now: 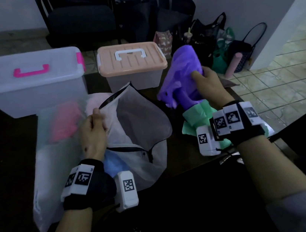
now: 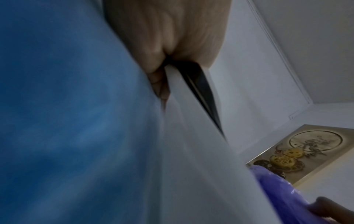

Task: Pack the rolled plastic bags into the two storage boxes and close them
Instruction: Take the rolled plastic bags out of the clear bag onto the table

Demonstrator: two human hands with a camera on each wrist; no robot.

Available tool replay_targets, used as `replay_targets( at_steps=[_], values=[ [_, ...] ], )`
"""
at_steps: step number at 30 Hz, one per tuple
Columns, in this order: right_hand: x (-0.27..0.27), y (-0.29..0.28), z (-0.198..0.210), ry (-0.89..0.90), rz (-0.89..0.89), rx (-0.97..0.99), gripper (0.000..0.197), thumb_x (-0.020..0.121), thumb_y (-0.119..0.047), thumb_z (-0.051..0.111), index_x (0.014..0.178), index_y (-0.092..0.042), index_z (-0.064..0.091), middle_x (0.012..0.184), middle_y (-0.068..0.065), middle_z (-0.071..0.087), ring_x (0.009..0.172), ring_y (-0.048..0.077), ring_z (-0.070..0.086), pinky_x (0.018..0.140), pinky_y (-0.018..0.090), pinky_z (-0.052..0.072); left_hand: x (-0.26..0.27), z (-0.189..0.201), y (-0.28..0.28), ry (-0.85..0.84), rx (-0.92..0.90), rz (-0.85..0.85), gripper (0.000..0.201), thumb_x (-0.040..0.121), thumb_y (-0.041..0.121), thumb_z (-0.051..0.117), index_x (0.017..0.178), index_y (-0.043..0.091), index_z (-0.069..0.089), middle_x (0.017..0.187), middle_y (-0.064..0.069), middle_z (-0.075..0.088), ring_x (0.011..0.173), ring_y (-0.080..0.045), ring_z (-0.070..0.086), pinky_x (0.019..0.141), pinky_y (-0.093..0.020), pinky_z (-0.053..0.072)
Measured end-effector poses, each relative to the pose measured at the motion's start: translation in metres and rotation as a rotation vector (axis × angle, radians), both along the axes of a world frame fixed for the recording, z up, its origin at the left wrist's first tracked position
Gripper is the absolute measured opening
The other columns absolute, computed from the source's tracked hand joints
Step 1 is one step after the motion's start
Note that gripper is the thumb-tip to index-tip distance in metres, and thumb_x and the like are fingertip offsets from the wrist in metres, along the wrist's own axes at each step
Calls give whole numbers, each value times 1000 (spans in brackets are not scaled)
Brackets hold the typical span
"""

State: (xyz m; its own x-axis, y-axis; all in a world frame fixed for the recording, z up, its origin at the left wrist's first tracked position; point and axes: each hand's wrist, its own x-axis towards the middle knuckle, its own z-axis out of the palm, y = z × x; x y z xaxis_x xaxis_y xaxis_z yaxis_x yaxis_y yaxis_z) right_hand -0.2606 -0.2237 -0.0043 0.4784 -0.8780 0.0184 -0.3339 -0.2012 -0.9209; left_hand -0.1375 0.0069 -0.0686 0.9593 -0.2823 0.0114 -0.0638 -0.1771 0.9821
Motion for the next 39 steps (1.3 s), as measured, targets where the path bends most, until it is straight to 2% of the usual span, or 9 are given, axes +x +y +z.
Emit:
replay_targets(
  at_steps=[3, 6, 13, 19, 22, 25, 28, 34, 39],
  values=[
    [11, -5, -5, 199, -59, -179, 48, 90, -21, 48, 133, -1, 40, 125, 22, 53, 112, 31, 50, 97, 43, 39, 2, -2, 1, 19, -7, -9, 37, 100, 37, 36, 68, 23, 49, 65, 3, 45, 59, -9, 41, 60, -22, 35],
    [19, 3, -17, 483, -64, -295, 57, 91, -25, 46, 141, -5, 28, 137, 25, 38, 127, 40, 35, 100, 46, 32, 1, -3, 0, 26, -22, -18, 37, 100, 37, 36, 69, 23, 50, 65, 3, 45, 60, -8, 41, 61, -22, 35],
    [45, 21, -69, 762, -12, -356, 57, 92, -22, 48, 143, -9, 25, 141, 23, 32, 132, 37, 28, 102, 50, 30, 2, -2, 0, 39, -20, -4, 38, 99, 38, 37, 67, 22, 49, 61, 2, 44, 56, -9, 40, 57, -21, 34],
    [52, 22, -95, 830, -8, -435, 46, 96, -12, 35, 140, -2, 29, 137, 22, 36, 127, 36, 33, 97, 45, 35, 2, -3, 0, 39, -38, 8, 37, 99, 38, 38, 67, 22, 50, 61, 3, 45, 56, -8, 41, 58, -21, 36],
    [52, 20, -95, 846, -5, -479, 49, 95, -15, 37, 141, 0, 28, 141, 21, 34, 130, 34, 30, 101, 44, 30, 1, -2, 0, 40, -44, 2, 36, 99, 37, 38, 69, 22, 51, 61, 3, 44, 56, -7, 40, 57, -19, 35],
    [50, 18, -83, 891, 108, -545, 63, 93, -31, 45, 149, -19, 18, 154, 15, 16, 142, 35, 10, 111, 52, 14, 1, -2, 0, 49, -50, -2, 35, 99, 37, 37, 70, 23, 51, 62, 3, 43, 56, -7, 40, 57, -18, 35],
    [48, 12, -78, 1055, 267, -546, 62, 96, -44, 38, 149, -37, 6, 159, 7, -5, 143, 40, -11, 110, 63, -1, 2, -3, 0, 38, -39, 1, 35, 99, 38, 37, 71, 23, 52, 63, 4, 45, 56, -7, 40, 57, -19, 35],
    [48, -4, -72, 1106, 265, -302, 62, 98, -41, 36, 147, -46, -2, 158, 3, -13, 141, 45, -8, 105, 70, 5, 2, -5, -2, 9, -39, 21, 36, 100, 34, 39, 68, 23, 51, 63, 4, 46, 56, -4, 40, 50, -8, 36],
    [50, -14, -68, 1111, 282, -230, 64, 98, -44, 38, 147, -45, -3, 158, 3, -12, 140, 47, -7, 105, 69, 9, 2, -4, -1, 13, -46, 9, 35, 100, 34, 38, 69, 24, 51, 64, 4, 46, 57, -5, 41, 57, -16, 35]
  ],
)
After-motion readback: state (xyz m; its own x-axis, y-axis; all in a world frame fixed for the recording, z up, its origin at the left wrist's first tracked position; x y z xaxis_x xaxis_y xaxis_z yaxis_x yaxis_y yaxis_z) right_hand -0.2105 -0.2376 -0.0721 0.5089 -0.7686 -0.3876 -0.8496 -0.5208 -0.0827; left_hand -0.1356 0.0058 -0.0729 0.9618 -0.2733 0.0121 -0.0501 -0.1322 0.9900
